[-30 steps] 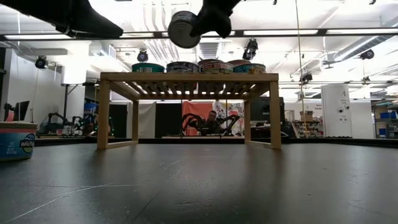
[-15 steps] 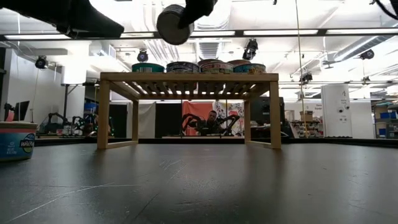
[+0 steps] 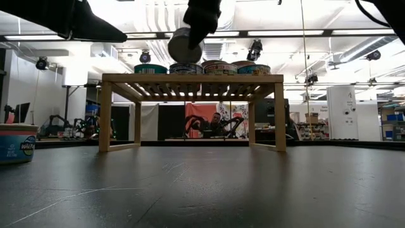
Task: Stack canned seafood by type on shelf
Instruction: Stack the blue tuna can on top of the blue tuna can
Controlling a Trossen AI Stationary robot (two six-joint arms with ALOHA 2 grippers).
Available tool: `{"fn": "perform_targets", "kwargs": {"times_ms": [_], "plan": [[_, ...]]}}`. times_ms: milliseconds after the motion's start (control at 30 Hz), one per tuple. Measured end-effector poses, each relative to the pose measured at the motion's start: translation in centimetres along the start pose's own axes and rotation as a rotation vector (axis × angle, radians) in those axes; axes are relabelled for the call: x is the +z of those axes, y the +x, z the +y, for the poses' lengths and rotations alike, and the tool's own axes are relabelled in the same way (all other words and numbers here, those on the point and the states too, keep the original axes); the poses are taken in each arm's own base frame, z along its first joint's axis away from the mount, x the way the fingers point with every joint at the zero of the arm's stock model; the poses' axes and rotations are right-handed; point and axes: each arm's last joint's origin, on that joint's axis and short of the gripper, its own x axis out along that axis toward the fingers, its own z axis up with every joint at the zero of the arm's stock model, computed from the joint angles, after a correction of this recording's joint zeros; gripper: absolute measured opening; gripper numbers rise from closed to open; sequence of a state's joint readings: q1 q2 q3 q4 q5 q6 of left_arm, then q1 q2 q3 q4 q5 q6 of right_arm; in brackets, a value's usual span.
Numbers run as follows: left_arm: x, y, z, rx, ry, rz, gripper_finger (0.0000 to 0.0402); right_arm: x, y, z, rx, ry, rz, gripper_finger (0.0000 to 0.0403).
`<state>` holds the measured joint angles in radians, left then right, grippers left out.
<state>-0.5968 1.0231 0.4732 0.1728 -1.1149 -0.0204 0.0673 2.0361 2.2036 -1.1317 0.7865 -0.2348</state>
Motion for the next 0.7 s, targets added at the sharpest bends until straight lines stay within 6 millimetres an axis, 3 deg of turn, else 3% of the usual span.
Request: {"fn": "perform_targets", "kwargs": {"times_ms": [700], "plan": [[0.64, 0.14, 0.20, 0.016, 0.118, -0.024, 0.0233, -0.07, 0.91, -0.37, -0.017, -0.009, 0.017, 0.0132]]}}
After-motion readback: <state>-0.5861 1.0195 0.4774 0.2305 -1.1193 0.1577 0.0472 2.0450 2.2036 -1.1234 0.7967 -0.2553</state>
